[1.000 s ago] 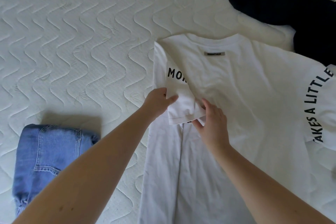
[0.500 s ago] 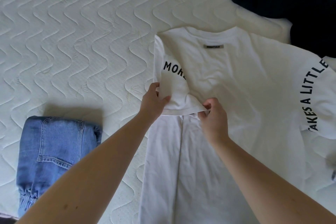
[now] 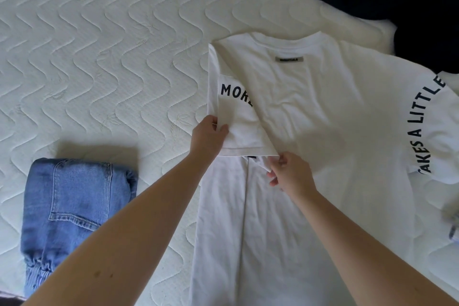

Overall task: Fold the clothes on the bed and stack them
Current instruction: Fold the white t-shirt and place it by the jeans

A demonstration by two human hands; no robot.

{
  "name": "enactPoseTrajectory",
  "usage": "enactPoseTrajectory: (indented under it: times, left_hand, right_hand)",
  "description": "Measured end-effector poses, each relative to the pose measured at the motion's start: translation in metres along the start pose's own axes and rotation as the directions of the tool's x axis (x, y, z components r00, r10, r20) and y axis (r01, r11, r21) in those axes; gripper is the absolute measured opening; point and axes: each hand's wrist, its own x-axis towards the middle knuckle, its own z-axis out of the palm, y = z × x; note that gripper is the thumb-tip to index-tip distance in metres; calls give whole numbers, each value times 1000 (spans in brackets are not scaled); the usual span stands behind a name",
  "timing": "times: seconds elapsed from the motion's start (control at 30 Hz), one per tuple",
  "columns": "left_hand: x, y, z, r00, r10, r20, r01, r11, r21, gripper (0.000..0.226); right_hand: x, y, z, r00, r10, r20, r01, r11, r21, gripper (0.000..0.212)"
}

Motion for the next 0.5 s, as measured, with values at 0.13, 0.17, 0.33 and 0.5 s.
enactPoseTrajectory:
  times: [0.13, 0.17, 0.33, 0.5]
  left_hand:
    - [20, 19, -7, 980, 158, -122, -150, 986, 76, 44]
    - [30, 28, -8, 974, 183, -133, -172, 981, 91, 48]
    - [89, 76, -16, 985, 140, -102, -129, 986, 109, 37]
    - [117, 90, -18, 986, 138, -90, -112, 962, 251, 28]
  right_hand:
    - [0, 0, -3, 959, -259, -114, 207, 917, -340, 27]
    - [1, -3, -3, 948, -295, -119, 235, 900, -366, 29]
    - [9, -17, 2, 940, -326, -96, 232, 823, -519, 20]
    - [2, -14, 0, 984, -171, -45, 154, 955, -254, 17]
